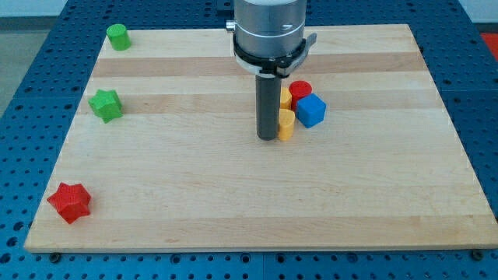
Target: Move the red star to the left of the yellow heart
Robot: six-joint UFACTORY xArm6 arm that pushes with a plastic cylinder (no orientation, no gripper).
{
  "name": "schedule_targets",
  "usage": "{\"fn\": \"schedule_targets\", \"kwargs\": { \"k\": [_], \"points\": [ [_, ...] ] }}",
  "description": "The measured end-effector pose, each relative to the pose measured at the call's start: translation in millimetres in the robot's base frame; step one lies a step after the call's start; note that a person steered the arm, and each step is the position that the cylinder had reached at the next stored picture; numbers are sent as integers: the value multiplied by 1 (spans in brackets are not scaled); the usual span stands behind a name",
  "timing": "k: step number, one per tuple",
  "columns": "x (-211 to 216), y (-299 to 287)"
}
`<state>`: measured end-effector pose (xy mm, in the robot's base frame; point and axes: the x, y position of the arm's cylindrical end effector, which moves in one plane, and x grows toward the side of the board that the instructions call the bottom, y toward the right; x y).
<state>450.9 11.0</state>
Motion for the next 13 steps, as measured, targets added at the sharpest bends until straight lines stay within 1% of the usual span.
{"fn": "schedule_targets", "kwargs": {
  "k": [3, 4, 5, 6, 7, 9, 10, 11, 12, 13],
  "points": [
    [-10, 0],
    [13, 0],
    [83, -24],
    [147, -100],
    [167, -181],
    [167, -313],
    [144, -314],
    [107, -294],
    [91, -273],
    [93, -298]
  ]
}}
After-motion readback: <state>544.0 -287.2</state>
